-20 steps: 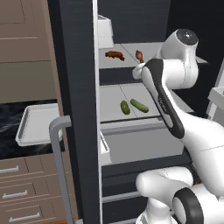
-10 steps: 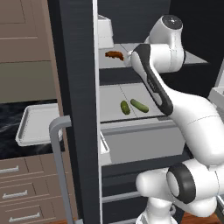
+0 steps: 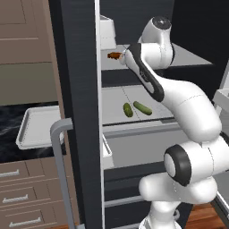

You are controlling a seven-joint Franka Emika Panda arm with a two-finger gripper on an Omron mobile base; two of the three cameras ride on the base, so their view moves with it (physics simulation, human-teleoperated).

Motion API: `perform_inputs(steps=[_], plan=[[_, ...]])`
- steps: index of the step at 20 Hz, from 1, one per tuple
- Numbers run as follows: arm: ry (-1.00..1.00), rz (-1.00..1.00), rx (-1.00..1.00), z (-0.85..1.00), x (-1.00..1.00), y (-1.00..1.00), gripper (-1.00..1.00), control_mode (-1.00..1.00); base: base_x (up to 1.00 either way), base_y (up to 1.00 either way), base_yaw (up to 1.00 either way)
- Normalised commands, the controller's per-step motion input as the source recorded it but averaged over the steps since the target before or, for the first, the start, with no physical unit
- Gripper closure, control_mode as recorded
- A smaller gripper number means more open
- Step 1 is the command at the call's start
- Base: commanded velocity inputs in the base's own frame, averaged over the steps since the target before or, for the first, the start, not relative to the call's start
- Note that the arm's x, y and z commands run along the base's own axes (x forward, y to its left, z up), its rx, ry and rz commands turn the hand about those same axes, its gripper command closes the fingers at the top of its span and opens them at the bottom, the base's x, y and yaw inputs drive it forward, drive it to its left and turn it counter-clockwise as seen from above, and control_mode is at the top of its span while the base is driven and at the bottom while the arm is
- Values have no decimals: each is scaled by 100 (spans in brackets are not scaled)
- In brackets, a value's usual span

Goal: Place one cucumber and one chicken drumstick in each tupperware on the nearby counter, to pack two identical lunches.

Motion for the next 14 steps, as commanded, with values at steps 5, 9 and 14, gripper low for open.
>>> perform_inputs(steps=[5, 9, 14], plan=[[-1, 0, 0, -10, 74, 1, -100, -100, 0, 0, 0], [0, 0, 0, -11, 74, 4, -100, -100, 0, 0, 0], [0, 0, 0, -3, 75, 16, -100, -100, 0, 0, 0]])
